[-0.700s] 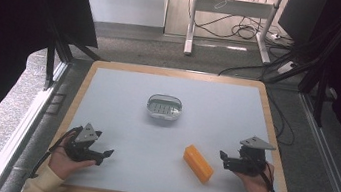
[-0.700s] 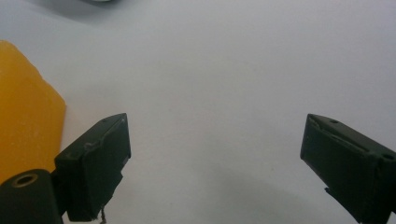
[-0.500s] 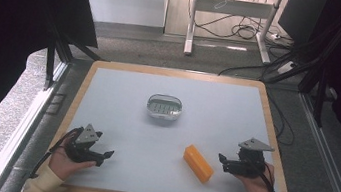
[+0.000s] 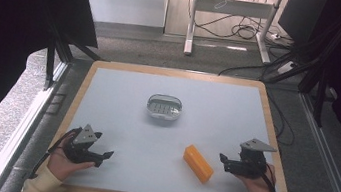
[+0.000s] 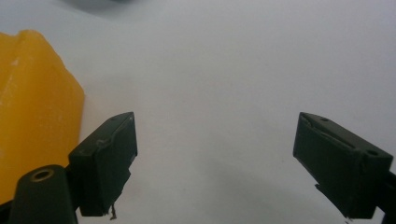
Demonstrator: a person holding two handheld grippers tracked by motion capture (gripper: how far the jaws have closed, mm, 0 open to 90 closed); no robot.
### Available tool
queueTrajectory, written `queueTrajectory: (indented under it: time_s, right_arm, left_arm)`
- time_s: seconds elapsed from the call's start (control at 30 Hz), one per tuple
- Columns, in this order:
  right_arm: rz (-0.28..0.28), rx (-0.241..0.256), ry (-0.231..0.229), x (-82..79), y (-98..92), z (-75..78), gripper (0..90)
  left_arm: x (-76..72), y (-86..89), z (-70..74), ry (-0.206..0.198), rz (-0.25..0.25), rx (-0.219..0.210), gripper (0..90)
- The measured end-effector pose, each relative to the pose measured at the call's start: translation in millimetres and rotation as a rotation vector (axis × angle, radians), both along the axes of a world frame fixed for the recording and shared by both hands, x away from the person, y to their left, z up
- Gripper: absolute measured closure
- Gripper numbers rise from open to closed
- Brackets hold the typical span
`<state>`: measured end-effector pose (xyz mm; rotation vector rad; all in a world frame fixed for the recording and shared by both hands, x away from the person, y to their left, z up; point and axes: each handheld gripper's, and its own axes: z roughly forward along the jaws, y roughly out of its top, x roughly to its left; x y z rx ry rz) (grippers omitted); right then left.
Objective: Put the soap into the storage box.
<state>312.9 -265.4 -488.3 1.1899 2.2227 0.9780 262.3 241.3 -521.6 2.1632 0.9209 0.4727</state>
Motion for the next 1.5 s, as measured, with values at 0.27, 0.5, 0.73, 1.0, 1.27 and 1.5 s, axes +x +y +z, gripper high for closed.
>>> queueTrajectory:
  time_s: [0.27, 0.5, 0.73, 1.0, 1.27, 1.5]
  right_arm:
    - [-0.029, 0.023, 0.013, 0.4, -9.7, 0.8, 17.1]
    - [-0.011, 0.018, -0.002, -1.9, -5.0, 7.0, 17.8]
    - [-0.013, 0.016, -0.001, -6.8, -1.8, 15.4, 19.2]
    - [0.016, 0.015, 0.017, -13.3, 0.2, 25.2, 18.8]
    - [0.027, 0.016, 0.018, -14.3, 2.5, 32.3, 18.7]
    - [0.048, 0.001, 0.016, -12.8, 10.0, 46.7, 18.7]
  left_arm:
    - [2.2, -2.1, -1.9, 0.014, -0.005, 0.002, 20.1]
    - [0.4, -2.6, -1.3, 0.017, 0.003, 0.000, 20.1]
    - [0.1, -2.9, -0.8, 0.021, 0.002, -0.006, 20.1]
    - [2.1, -5.1, -2.0, 0.024, -0.005, 0.008, 20.1]
    - [1.6, -4.4, -1.3, 0.021, -0.002, -0.001, 20.3]
    - [1.8, -5.6, 0.4, 0.022, -0.008, -0.010, 20.5]
